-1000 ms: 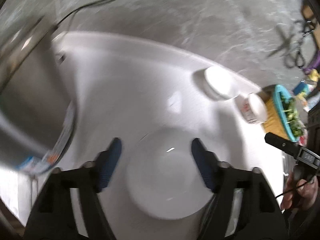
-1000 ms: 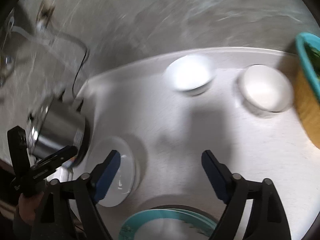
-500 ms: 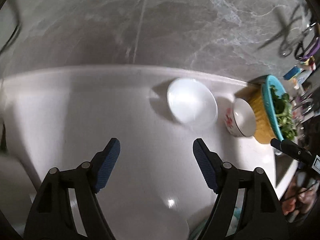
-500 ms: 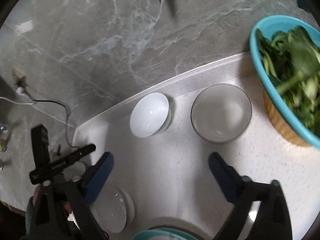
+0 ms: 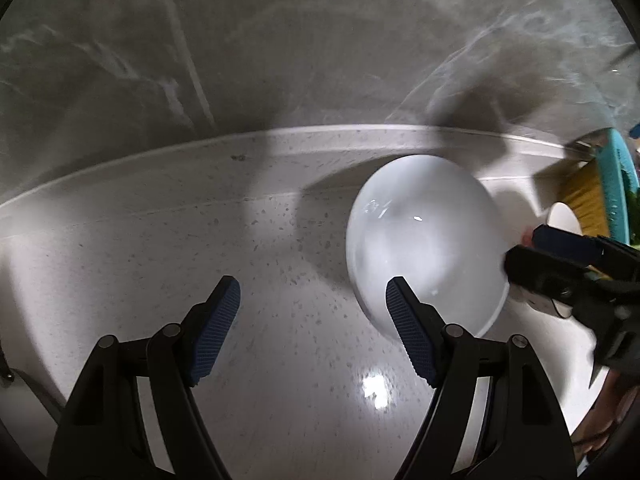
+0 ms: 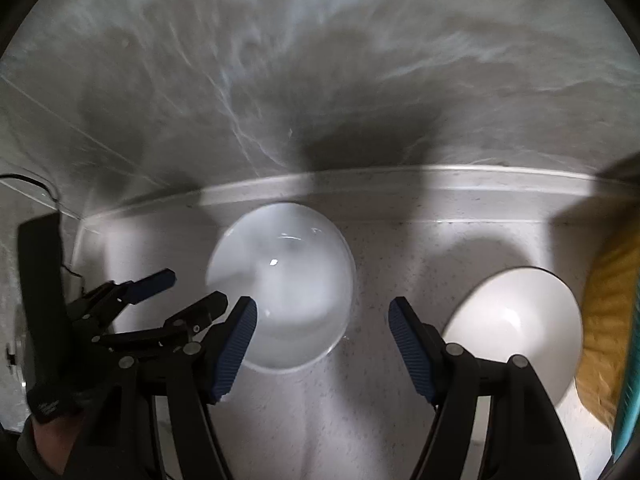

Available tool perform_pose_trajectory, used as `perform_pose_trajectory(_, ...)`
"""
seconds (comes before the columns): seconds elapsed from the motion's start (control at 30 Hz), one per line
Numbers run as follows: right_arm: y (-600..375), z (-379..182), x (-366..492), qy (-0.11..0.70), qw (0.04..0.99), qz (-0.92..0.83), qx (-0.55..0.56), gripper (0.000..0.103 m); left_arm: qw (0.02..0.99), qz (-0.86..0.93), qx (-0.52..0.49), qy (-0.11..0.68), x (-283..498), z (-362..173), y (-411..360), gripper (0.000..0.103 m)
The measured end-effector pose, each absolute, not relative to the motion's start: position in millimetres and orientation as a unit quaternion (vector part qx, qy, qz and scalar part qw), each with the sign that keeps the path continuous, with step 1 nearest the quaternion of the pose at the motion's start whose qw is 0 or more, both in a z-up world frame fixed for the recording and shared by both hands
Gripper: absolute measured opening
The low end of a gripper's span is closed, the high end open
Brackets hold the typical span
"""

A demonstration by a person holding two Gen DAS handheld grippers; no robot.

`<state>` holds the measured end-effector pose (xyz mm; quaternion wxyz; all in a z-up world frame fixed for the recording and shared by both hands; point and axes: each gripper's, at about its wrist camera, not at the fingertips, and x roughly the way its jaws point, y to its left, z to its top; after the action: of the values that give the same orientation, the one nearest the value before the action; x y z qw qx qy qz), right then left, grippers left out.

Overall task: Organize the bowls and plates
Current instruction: 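Move both grippers to the white bowl and close on its rim, then lift the white bowl and carry it over the plate stack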

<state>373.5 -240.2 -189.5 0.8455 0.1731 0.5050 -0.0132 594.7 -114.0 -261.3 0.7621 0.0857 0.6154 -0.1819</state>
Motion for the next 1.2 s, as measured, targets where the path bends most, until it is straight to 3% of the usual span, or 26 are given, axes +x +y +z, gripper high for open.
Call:
perform_pose_trajectory(0.6, -251.7, -227.3, 409.1, 0.551, 0.826, -0.046, 0.107, 0.062, 0.752, -0.174, 0.068, 0.632, 639.6, -305.0, -129.1, 0.074)
perform_pose_trajectory(0.73, -248.2, -227.0, 413.3, 0.561, 0.822, -0.04, 0.093, 0.053, 0.762, -0.163, 0.072, 0.622, 646.6, -305.5, -126.2, 0.073)
perform_pose_trajectory(0.83, -252.5, -225.1, 414.4, 0.563, 0.821, -0.045, 0.081, 0.048, 0.762, -0.175, 0.082, 0.619, 649.8, -304.9, -132.5, 0.061)
perform_pose_trajectory(1.0, -249.3, -224.7, 418.2, 0.565, 0.821, -0.03, 0.069, 0.029, 0.758, -0.199, 0.083, 0.616, 651.6, -302.3, -147.2, 0.026)
perform_pose_trajectory(1.07, -247.8, -223.7, 416.5, 0.567, 0.821, -0.017, 0.066, 0.014, 0.756, -0.205, 0.079, 0.617, 654.5, -303.3, -151.7, 0.019)
perform_pose_trajectory(1.2, -251.6, -223.2, 414.6, 0.568, 0.82, -0.01, 0.072, 0.013, 0.75, -0.215, 0.076, 0.62, 662.4, -307.6, -154.9, 0.014)
